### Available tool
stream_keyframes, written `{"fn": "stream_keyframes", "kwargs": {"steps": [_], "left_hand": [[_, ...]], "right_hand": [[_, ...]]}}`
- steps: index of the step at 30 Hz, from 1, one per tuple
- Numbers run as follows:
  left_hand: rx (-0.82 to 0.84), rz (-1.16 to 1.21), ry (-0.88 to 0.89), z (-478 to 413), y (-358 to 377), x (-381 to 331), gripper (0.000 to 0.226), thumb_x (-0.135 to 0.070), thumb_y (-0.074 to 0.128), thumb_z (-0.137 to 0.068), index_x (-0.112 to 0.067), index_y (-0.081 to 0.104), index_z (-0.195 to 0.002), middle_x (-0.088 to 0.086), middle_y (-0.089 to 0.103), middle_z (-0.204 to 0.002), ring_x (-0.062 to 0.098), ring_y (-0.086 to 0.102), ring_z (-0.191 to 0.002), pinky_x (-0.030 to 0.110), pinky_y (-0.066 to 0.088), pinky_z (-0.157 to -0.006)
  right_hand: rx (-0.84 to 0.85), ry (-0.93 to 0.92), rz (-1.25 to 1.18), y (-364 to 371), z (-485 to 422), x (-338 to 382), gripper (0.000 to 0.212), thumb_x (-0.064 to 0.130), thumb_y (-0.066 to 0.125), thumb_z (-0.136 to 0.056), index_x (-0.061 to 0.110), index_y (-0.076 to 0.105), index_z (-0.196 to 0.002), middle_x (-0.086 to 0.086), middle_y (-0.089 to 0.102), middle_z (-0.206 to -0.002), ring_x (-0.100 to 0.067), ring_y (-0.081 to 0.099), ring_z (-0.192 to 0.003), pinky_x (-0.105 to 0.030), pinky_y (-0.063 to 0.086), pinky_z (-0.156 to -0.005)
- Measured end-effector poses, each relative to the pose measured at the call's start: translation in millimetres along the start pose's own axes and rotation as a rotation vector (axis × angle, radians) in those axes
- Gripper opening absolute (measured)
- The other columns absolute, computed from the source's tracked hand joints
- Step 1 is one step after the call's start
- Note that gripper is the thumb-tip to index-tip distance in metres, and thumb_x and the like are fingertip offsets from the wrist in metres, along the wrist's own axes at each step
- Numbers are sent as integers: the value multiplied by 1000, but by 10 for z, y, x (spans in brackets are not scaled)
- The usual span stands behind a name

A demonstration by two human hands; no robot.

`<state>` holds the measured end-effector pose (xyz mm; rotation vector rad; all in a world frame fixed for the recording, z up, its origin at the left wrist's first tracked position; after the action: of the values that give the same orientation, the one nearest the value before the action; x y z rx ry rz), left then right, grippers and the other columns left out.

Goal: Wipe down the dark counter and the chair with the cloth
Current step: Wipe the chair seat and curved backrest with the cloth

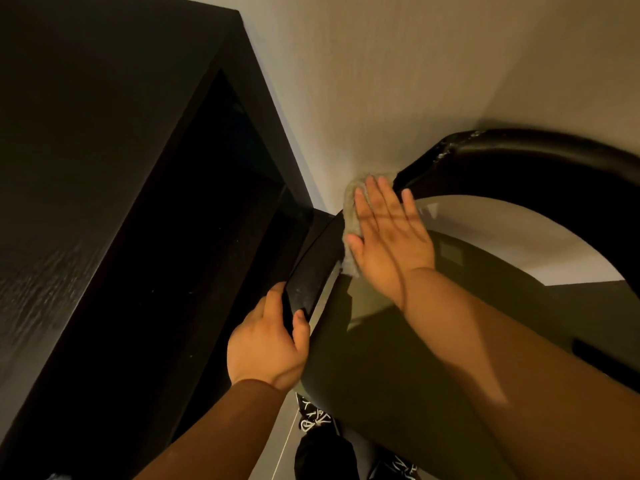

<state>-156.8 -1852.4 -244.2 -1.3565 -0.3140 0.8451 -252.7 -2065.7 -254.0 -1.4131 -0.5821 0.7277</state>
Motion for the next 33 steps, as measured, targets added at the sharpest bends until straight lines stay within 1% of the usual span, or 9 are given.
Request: {"fn": "stream_keyframes", "kwargs": {"steps": [4, 11, 14, 16, 19, 25, 27, 29, 33], "left_hand": [[10, 18, 9, -9, -8, 8, 62, -55, 30, -100, -22, 47, -150, 0, 71, -119, 20, 69, -88, 27, 40, -66], [1, 3, 28, -2, 2, 15, 62, -54, 30, -100, -20, 50, -147, 1, 73, -112, 21, 70, -82, 28, 37, -61], [6, -10, 48, -1, 6, 10, 61, -53, 32, -100, -19, 52, -146, 1, 73, -107, 20, 69, -78, 27, 35, -58], [-4, -15, 47, 0, 17, 17, 57, -51, 36, -101, -19, 52, -146, 1, 73, -105, 19, 68, -75, 27, 34, -57], [-7, -4, 38, -4, 31, 39, 51, -45, 43, -103, -19, 51, -147, 2, 73, -108, 21, 68, -76, 28, 35, -57], [-27, 14, 84, -17, 102, 86, 62, -53, 34, -99, -16, 50, -146, 4, 72, -111, 23, 70, -84, 30, 44, -59], [-16, 9, 125, -27, 113, 78, 66, -52, 37, -99, -15, 44, -153, 6, 66, -126, 25, 68, -102, 36, 55, -74], [44, -20, 187, -53, 105, 35, 73, -55, 38, -98, -23, 27, -163, 5, 49, -150, 23, 57, -126, 41, 52, -98], [136, 89, 321, -264, 12, -237, 76, -58, 37, -100, -36, 8, -167, 0, 29, -167, 20, 42, -145, 42, 41, -118]], "right_hand": [[-61, 2, 204, 19, 25, -201, 71, 48, 6, -105, 9, -20, -159, -15, -25, -167, -31, -23, -154, -49, -26, -118], [-119, 37, 261, -196, -29, -433, 77, 58, 23, -105, 4, 23, -161, -20, 20, -167, -36, 7, -157, -47, -14, -125], [-126, -61, 163, -260, -189, -333, 59, 50, 58, -98, 5, 61, -135, -20, 57, -136, -41, 40, -141, -49, 0, -127], [-186, -130, 111, -404, -269, -380, 39, 39, 61, -95, 5, 72, -112, -13, 64, -110, -39, 55, -121, -52, 11, -127], [-227, -114, 161, -586, -298, -609, 43, 41, 45, -99, 10, 74, -108, -9, 66, -105, -35, 57, -118, -46, -2, -127], [-454, -27, 258, -772, -112, -812, 31, 23, 71, -92, 3, 71, -115, -19, 66, -118, -40, 53, -129, -44, 5, -128], [-500, -49, 201, -806, -125, -810, 30, 22, 74, -90, 3, 72, -113, -17, 67, -112, -39, 58, -120, -44, 11, -128], [-550, 6, 121, -880, -115, -904, 33, 28, 75, -89, 7, 73, -115, -14, 67, -110, -38, 59, -113, -44, 18, -125], [-668, 321, -86, -1022, 85, -1207, 35, 39, 76, -87, 14, 72, -110, -9, 65, -113, -35, 56, -106, -44, 39, -97]]}}
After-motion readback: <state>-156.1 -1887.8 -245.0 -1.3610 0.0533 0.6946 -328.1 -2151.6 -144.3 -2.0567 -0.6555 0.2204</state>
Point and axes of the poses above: each hand's wrist, its own z-axis away from the middle knuckle, its own y-axis out of the palm, x = y × z, the point moved 6 cm from there along -z, towards the middle knuckle
